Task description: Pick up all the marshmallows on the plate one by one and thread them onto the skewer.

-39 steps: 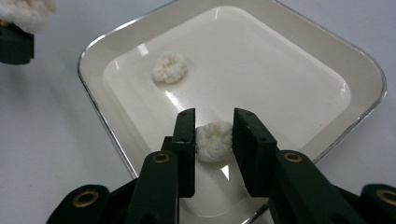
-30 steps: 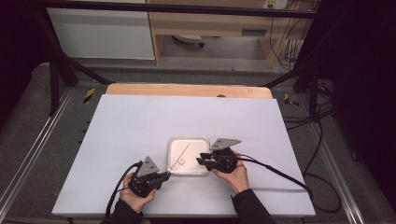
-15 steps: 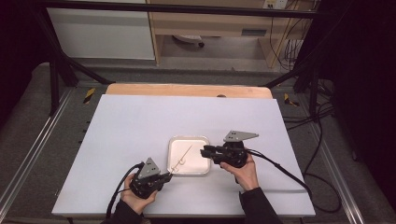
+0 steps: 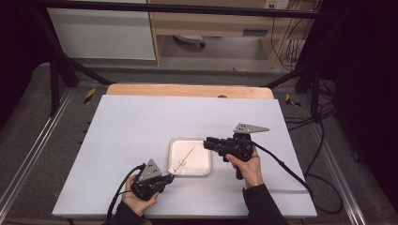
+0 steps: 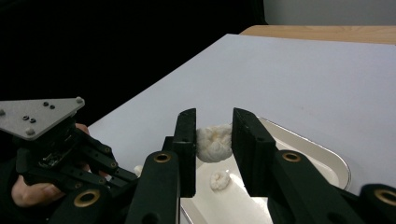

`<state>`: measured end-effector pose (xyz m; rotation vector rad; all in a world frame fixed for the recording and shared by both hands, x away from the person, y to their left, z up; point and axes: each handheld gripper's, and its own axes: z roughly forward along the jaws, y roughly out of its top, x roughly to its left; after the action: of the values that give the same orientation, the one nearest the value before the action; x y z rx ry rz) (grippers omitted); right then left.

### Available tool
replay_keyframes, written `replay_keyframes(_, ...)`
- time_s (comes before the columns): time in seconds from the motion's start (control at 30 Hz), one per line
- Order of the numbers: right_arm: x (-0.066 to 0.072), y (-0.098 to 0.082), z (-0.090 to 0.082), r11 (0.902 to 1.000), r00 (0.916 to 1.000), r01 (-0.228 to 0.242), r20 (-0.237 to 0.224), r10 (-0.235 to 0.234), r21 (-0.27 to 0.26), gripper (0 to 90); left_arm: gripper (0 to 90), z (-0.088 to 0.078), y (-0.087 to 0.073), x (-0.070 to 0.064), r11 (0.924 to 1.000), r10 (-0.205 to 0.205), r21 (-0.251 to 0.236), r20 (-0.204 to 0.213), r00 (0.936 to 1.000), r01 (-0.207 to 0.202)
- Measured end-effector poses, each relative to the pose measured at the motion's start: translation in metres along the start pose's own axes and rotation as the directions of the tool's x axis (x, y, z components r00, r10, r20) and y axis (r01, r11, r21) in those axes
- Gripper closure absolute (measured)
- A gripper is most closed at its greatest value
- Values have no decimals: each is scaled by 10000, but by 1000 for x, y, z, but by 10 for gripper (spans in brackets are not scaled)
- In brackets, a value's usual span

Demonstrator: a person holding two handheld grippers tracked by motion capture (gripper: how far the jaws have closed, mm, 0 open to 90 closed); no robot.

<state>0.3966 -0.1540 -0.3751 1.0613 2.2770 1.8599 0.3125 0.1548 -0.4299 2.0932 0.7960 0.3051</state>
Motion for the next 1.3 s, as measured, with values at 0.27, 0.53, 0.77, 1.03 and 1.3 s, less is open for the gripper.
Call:
replay_keyframes(0.27,-2,0,9,9990,9979,-452,-459,450,-39,716,883,0,0,-1,10000,48,-49,41,10000,-48)
replay_keyframes(0.53,-1,-2,17,9973,9942,-728,-798,725,-17,717,883,0,1,-2,9999,55,-89,84,9999,-54)
replay_keyframes(0.77,-1,-5,21,9969,9932,-788,-864,787,15,717,883,1,1,-3,9999,91,-90,117,9999,-90)
replay_keyframes(1.03,-1,-8,25,9949,9899,-1009,-994,1008,40,721,884,1,0,-3,9999,108,-87,137,9998,-107)
replay_keyframes(1.3,0,-12,29,9930,9857,-1176,-1198,1182,126,745,884,2,0,-3,9998,187,-32,178,9997,-187)
